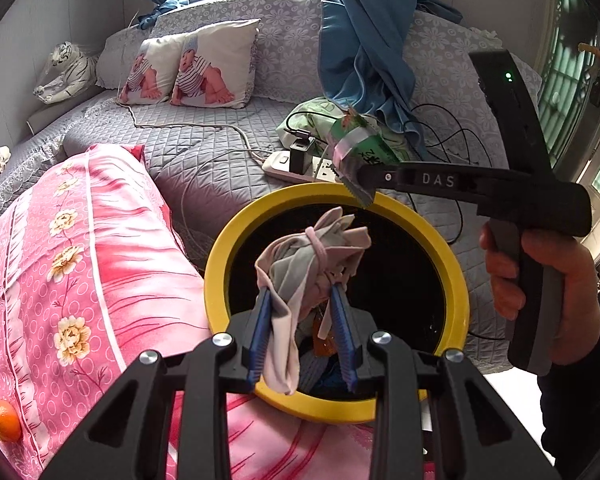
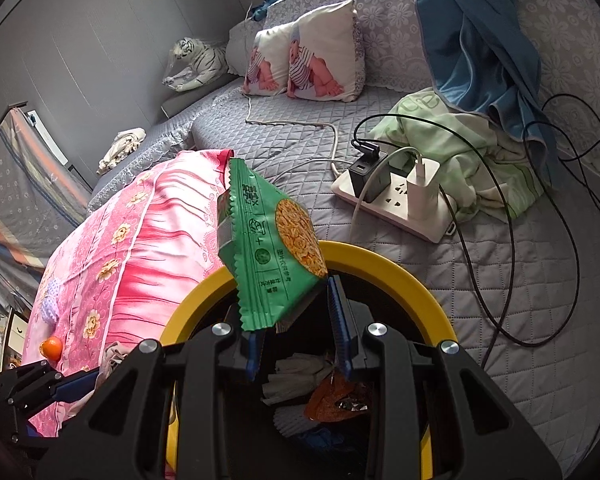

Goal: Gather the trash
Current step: 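Lift the green packet and white cloth and carry both tools over the yellow bin, then open the left tool to drop the cloth while the right tool releases the packet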

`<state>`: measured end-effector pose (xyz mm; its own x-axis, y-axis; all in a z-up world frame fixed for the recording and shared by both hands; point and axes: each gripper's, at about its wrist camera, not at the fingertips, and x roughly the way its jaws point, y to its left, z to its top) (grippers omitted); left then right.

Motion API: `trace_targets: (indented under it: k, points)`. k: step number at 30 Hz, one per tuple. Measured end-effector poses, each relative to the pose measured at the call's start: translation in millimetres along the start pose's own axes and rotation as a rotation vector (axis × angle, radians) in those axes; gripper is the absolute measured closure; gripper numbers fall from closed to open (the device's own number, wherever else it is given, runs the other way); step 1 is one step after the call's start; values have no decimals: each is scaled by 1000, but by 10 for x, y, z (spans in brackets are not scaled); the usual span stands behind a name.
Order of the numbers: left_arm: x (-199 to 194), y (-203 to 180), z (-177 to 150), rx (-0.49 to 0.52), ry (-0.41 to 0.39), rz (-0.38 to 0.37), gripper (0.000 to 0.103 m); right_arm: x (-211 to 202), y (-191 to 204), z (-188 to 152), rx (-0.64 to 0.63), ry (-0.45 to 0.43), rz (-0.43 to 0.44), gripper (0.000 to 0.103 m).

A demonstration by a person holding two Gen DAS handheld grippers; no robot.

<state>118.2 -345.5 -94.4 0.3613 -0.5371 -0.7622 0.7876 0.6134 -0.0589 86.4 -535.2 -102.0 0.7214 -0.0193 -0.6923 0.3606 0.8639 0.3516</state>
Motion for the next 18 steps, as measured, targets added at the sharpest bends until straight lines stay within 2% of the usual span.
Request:
trace_targets:
  k: [15,17,18]
  points:
    - [288,-53,-52,-11,61,-19,72,182,-153,-145,25,57,-8,75]
    - [288,-49,-55,-14,60,-17,71,195,-159,-147,30,61,-9,73]
    - [287,-46,-55,-16,60,-17,69,198,-167,-145,32,61,-13,67]
